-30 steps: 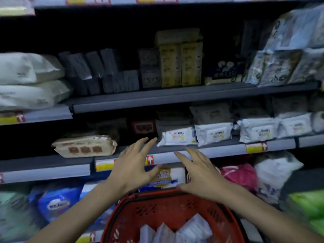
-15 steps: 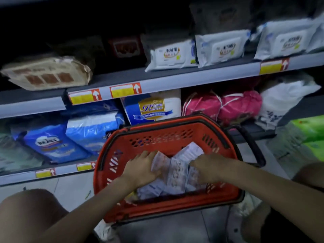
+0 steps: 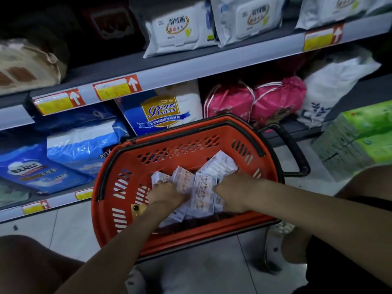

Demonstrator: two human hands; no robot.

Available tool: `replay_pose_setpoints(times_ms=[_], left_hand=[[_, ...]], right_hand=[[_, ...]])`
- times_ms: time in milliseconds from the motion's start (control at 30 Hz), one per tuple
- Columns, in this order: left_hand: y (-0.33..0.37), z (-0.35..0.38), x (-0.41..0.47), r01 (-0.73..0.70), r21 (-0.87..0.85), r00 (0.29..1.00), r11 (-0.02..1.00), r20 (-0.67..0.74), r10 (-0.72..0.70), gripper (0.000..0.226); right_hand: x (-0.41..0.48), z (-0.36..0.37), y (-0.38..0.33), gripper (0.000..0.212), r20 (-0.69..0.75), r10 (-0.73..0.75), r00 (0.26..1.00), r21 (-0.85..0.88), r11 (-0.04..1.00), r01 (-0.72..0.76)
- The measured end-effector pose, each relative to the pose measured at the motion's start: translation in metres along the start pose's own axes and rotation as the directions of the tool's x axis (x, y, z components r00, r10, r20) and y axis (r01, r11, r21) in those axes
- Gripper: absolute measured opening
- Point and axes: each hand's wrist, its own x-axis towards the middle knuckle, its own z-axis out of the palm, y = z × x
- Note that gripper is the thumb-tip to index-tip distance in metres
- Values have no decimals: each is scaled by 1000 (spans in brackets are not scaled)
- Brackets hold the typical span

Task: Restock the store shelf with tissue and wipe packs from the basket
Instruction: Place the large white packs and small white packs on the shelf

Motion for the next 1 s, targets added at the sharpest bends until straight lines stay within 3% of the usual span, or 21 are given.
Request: replay_pose_setpoints(times_ms=[267,500,567,633,733,867,1000], left_hand=[[4,-4,12,87,-153,993,984,88,-74,75],[-7,-25,11,55,-266,985,962,170,-9,81],[-17,-40,9,28,-277,984,961,176,22,78],[-29,-59,-1,25,-357,982,934,181,43,69],[-45,-86,-22,58,-588,976,807,203,78,37],[-48,-106,-47,91,-785,966,612,219,137,27],[-29,-98,-53,249,-932,940,265,298,165,29]], right_hand=[[6,-5,-5,34,-21,0,1000,-36,999,-1],[7,-8,-6,35,-18,-2,1000,-48,999,1],[6,-9,-7,34,-68,-8,998,-51,999,5],[4,-13,-11,34,-217,-38,975,-46,999,29],[2,-22,-21,42,-466,-73,882,30,995,98],[-5,-35,-35,60,-607,-22,794,188,967,170],[-9,-33,-51,73,-659,42,751,247,955,163]])
